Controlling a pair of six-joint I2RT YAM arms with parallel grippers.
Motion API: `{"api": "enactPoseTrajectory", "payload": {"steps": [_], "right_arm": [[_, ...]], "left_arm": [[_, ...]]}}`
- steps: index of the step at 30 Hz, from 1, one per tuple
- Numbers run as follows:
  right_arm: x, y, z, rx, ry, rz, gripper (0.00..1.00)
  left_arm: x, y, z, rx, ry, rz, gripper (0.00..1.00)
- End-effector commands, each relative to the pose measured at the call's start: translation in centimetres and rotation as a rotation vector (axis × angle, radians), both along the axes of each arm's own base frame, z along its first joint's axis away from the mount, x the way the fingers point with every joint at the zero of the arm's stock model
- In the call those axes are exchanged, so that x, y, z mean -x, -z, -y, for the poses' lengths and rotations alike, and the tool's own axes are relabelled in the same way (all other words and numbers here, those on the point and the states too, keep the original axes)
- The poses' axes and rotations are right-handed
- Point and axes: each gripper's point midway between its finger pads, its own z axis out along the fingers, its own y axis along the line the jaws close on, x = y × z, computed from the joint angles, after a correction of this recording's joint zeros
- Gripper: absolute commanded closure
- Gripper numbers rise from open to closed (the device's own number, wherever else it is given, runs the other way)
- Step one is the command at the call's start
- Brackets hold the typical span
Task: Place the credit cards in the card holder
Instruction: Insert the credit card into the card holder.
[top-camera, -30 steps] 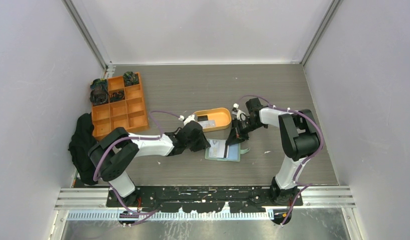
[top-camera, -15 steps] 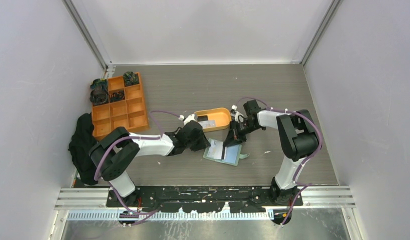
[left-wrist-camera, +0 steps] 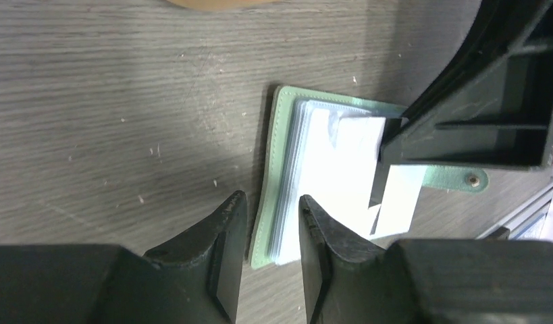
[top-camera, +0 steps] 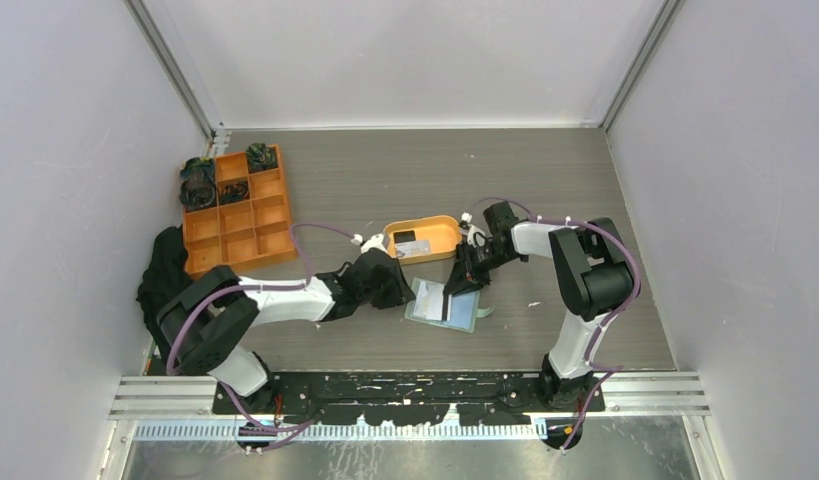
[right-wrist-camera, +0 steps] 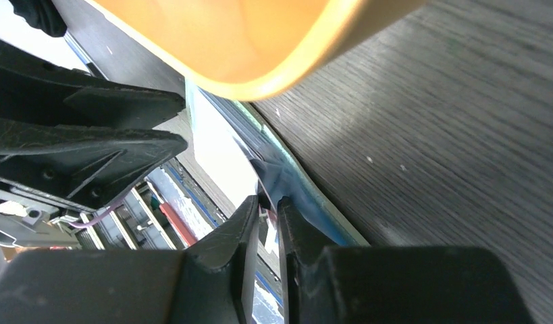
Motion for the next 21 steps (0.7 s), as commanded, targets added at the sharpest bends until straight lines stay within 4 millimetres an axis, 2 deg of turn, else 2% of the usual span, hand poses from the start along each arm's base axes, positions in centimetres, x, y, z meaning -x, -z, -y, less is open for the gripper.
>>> {"api": "enactPoseTrajectory", "payload": {"steps": [1, 6, 9, 12, 15, 18, 21], "right_arm": [[-0.9, -0.1, -0.2, 0.014, -0.008, 0.031, 0.77], [-0.9, -0.1, -0.2, 0.013, -0.008, 0.025, 0.77], [-1.0, -0.1, -0.2, 0.017, -0.007, 0.026, 0.77], [-1.0, 0.0, -0.1, 0.023, -0.008, 0.028, 0.77], [-1.0, 0.1, 0.0, 0.03, -0.008, 0.023, 0.77], [-1.0, 0.2, 0.0, 0.036, -0.01, 0.022, 0.77], [-1.0, 0.4, 0.1, 0.042, -0.01, 0.022, 0.77]], "left_arm": [[0.1, -3.2, -0.3, 0.01, 0.063, 0.105, 0.65], [1.6, -5.5, 0.8, 0.002, 0.113, 0.178, 0.65], [3.0, -6.1, 2.5, -0.06, 0.132, 0.233, 0.73], [4.2, -6.1, 4.1, -0.168, 0.161, 0.286, 0.78], [4.8, -6.4, 6.9, -0.185, 0.207, 0.32, 0.81], [5.1, -5.7, 9.4, -0.215, 0.247, 0.323, 0.83], [5.2, -3.7, 11.2, -0.265, 0.284, 0.302, 0.83]]}}
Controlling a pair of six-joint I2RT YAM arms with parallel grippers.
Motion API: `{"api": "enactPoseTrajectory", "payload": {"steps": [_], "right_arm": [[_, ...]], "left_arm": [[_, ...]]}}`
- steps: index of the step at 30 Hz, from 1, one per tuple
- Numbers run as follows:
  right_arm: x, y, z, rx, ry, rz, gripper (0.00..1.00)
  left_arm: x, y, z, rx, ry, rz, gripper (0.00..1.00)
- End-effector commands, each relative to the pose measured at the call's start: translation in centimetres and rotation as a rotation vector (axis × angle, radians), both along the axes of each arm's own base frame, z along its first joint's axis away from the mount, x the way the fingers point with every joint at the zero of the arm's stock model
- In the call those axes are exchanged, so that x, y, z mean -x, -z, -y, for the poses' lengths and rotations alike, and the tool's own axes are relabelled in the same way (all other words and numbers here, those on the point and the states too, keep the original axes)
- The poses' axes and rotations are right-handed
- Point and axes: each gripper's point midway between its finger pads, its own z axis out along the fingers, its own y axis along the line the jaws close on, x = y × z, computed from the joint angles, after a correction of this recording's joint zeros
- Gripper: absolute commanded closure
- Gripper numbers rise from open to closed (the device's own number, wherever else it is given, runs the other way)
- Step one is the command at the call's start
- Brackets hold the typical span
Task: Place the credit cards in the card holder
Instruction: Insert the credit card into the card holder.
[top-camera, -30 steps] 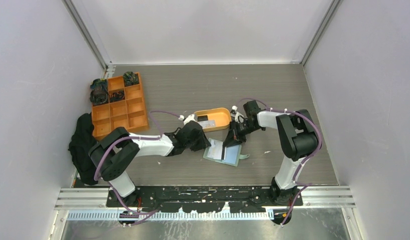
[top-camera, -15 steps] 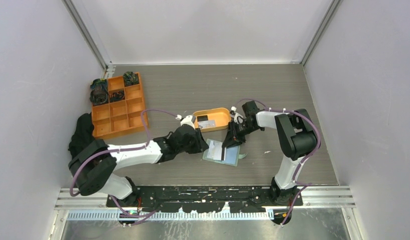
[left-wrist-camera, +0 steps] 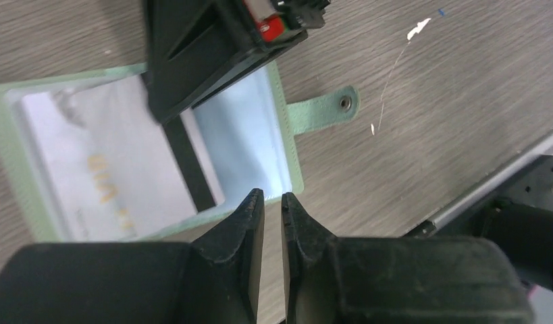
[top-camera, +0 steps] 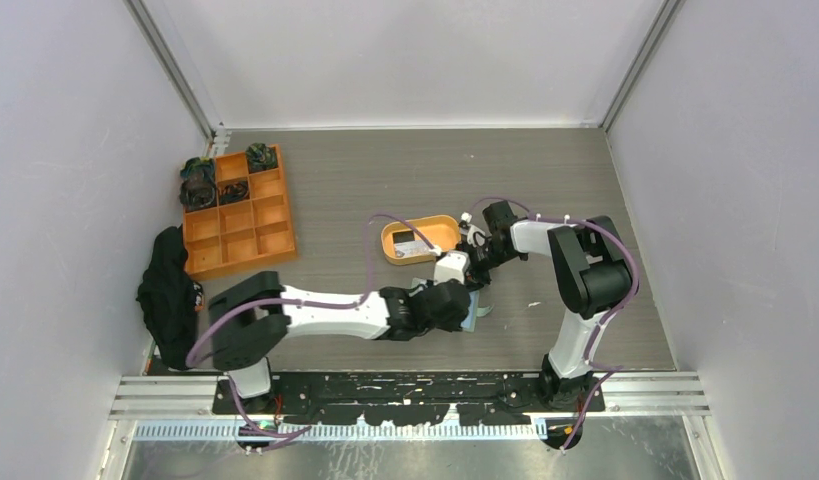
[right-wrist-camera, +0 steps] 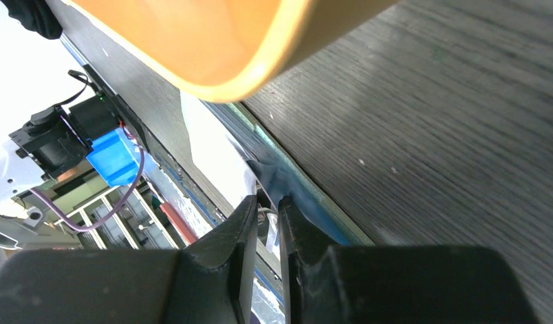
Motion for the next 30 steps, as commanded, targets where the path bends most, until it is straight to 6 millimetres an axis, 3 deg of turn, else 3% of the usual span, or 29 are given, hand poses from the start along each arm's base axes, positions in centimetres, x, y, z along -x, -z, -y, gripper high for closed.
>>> {"api": "enactPoseTrajectory", "payload": {"steps": [1, 5, 14, 21, 25, 30], "right_arm": [[-0.9, 0.2, 0.0, 0.025, -0.01, 0.034, 0.77], [-0.9, 0.2, 0.1, 0.027, -0.01, 0.033, 0.77], [-0.8, 0.4, 0.2, 0.035, -0.015, 0.028, 0.76], [-0.9, -0.1, 0.2, 0.025, -0.027, 0.029, 0.65], [-1.0, -0.6, 0.2, 0.016, -0.031, 0.04, 0.57], [-1.4, -1.7, 0.5, 0.003, -0.04, 0.068, 0.55]], "left_arm": [[-1.0, 1.8, 1.4, -0.109, 0.003, 0.041, 0.83], [-1.8, 2.7, 1.9, -0.182, -0.014, 0.058, 0.81], [-3.3, 4.4, 0.6, -0.291, -0.072, 0.067, 0.72], [-4.0, 5.1, -0.9, -0.319, -0.11, 0.048, 0.69], [-4.4, 4.6, -1.6, -0.326, -0.128, 0.065, 0.69], [-4.9, 3.1, -1.8, -0.302, -0.116, 0.084, 0.69]]}}
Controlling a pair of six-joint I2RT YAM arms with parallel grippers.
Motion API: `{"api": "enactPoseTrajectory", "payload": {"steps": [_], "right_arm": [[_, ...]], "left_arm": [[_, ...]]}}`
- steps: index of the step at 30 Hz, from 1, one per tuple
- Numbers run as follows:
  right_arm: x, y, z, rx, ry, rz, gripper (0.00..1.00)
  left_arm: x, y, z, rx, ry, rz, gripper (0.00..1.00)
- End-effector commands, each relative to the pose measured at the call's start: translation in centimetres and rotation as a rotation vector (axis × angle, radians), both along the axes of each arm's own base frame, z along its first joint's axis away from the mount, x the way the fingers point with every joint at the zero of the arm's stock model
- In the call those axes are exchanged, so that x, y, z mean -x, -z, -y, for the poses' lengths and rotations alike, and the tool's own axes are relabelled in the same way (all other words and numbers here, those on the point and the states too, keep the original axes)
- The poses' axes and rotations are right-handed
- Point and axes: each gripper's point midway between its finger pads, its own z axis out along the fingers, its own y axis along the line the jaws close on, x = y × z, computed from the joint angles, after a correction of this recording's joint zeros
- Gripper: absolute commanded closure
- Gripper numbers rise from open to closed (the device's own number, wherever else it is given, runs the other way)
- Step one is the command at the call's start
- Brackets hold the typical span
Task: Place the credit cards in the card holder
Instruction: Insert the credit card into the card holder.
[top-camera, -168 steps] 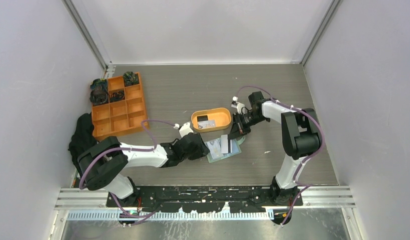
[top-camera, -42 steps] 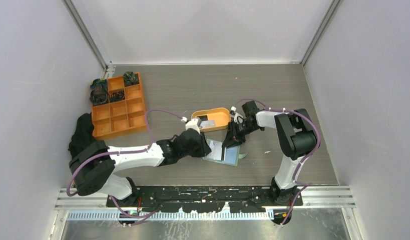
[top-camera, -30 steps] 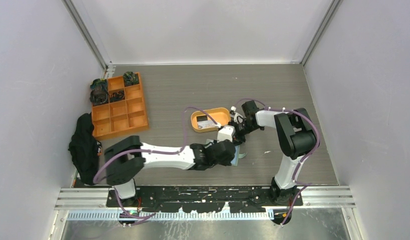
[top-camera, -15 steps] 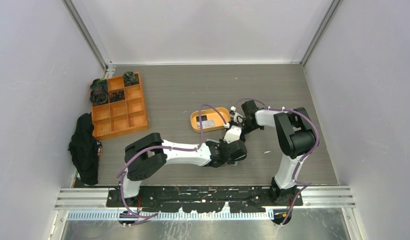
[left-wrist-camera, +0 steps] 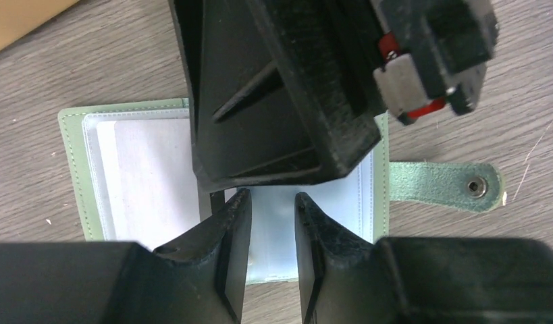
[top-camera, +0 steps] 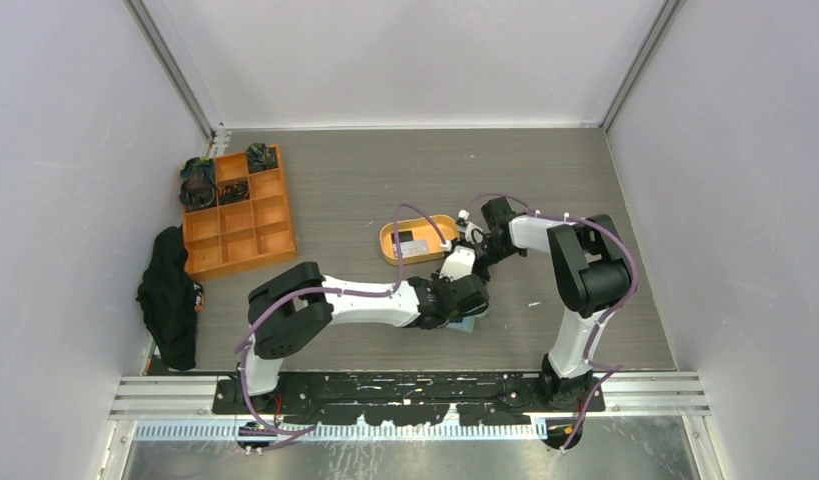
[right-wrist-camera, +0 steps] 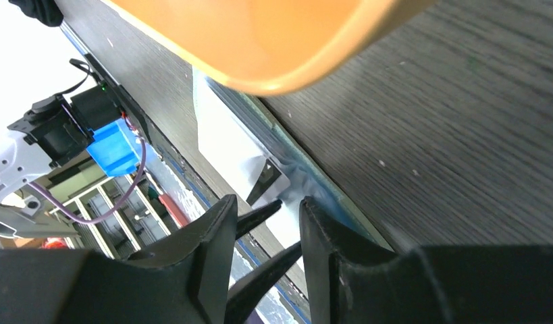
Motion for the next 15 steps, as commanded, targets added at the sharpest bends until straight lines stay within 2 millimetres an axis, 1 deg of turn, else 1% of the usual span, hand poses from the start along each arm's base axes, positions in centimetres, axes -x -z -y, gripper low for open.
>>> {"api": "enactPoseTrajectory", "payload": {"steps": [1, 4, 5, 7, 10, 11, 13, 15], "right_arm": [[-1.1, -1.3, 0.6, 0.005, -0.021, 0.079, 0.55], [-0.9, -2.1, 0.8, 0.001, -0.047, 0.106, 0.54], [-0.9, -2.4, 0.9, -0.002, -0.056, 0.116, 0.54], [-0.9, -3.0, 1.1, -0.008, -0.072, 0.142, 0.54], [-0.9, -3.9, 1.4, -0.024, -0.087, 0.177, 0.55], [-0.9, -4.3, 1.4, -0.032, -0.095, 0.187, 0.55], [-1.0, -5.1, 1.6, -0.046, -0.102, 0.213, 0.56], [-1.0, -6.1, 1.7, -0.059, -0.138, 0.268, 0.58]], "left_arm": [[-0.7, -2.4, -0.8, 0.014, 0.026, 0.043, 0.69], [0.8, -4.5, 0.8, 0.127, 0.17, 0.036, 0.7], [1.4, -5.3, 0.9, 0.175, 0.205, 0.036, 0.71], [1.9, -6.7, 0.3, 0.241, 0.231, 0.063, 0.71], [2.3, -8.1, -2.0, 0.296, 0.228, 0.101, 0.7], [2.3, -8.1, -2.6, 0.306, 0.222, 0.101, 0.69], [2.1, -7.9, -4.5, 0.356, 0.19, 0.081, 0.67], [1.7, -7.2, -6.3, 0.436, 0.155, 0.03, 0.65]]}}
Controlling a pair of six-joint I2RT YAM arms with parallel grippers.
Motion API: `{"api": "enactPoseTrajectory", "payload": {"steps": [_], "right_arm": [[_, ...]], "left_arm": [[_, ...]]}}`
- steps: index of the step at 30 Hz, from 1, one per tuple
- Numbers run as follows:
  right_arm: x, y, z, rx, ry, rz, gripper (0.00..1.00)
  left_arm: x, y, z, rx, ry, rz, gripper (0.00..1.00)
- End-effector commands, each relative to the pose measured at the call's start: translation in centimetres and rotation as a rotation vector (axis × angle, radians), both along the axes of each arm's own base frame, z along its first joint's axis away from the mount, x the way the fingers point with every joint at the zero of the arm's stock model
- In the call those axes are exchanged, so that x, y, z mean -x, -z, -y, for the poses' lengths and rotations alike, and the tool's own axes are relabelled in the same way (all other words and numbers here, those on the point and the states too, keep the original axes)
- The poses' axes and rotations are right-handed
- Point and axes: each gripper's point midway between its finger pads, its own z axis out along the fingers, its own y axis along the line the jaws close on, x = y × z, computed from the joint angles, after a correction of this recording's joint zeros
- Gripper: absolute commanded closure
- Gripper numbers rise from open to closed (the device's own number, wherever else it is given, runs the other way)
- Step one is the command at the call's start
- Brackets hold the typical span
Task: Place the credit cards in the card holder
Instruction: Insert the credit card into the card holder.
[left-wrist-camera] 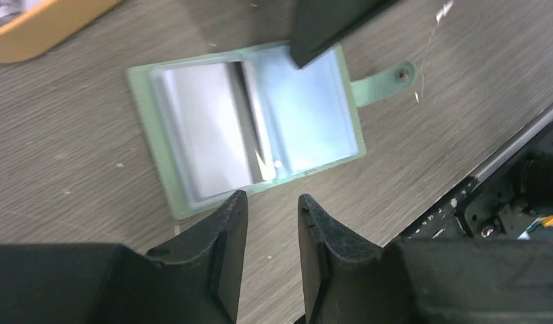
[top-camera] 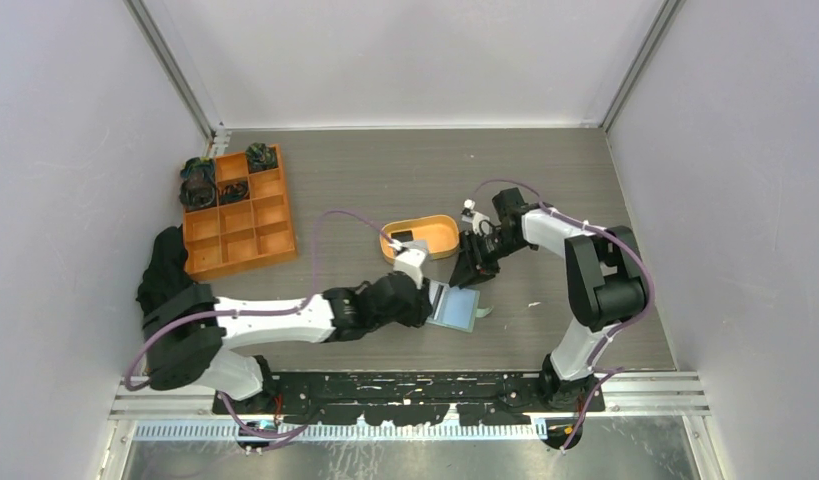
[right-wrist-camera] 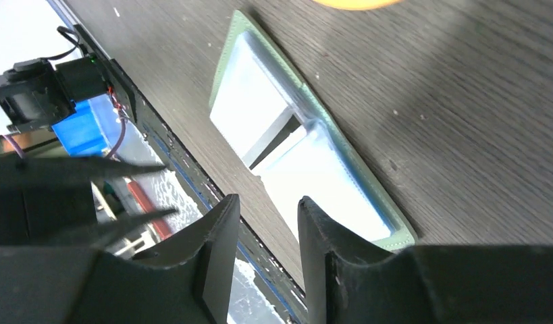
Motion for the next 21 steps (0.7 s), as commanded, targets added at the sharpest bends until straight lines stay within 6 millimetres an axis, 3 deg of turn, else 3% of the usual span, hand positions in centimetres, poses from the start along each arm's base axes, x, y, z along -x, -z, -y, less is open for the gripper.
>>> {"api": "enactPoseTrajectory", "payload": {"steps": [1, 6, 9, 11, 14, 21], "right_arm": [[-0.8, -4.1, 0.0, -0.064, -0.093, 0.18, 0.59], [0.7, -5.6, 0.5, -0.036, -0.349, 0.524, 0.67], [2.5, -4.4, -0.3, -0.019, -0.669, 0.843, 0.85], [2.7, -3.2, -1.2, 0.027, -0.803, 0.993, 0.92], [2.3, -1.6, -2.4, 0.088, -0.903, 1.041, 0.99], [0.8, 1.8, -2.4, 0.261, -0.969, 0.998, 0.99]], "left_arm": [[-1.7, -1.0, -1.9, 0.236, -0.044, -0.062, 0.65], [-2.7, -0.1, -4.7, 0.422, -0.087, -0.165, 0.63], [-2.9, 0.3, -5.2, 0.409, -0.095, -0.178, 0.57], [-3.1, 0.8, -5.3, 0.404, -0.106, -0.192, 0.5], [-3.4, 1.6, -5.3, 0.419, -0.116, -0.226, 0.46], [-3.7, 3.7, -4.7, 0.496, -0.132, -0.331, 0.44]]}}
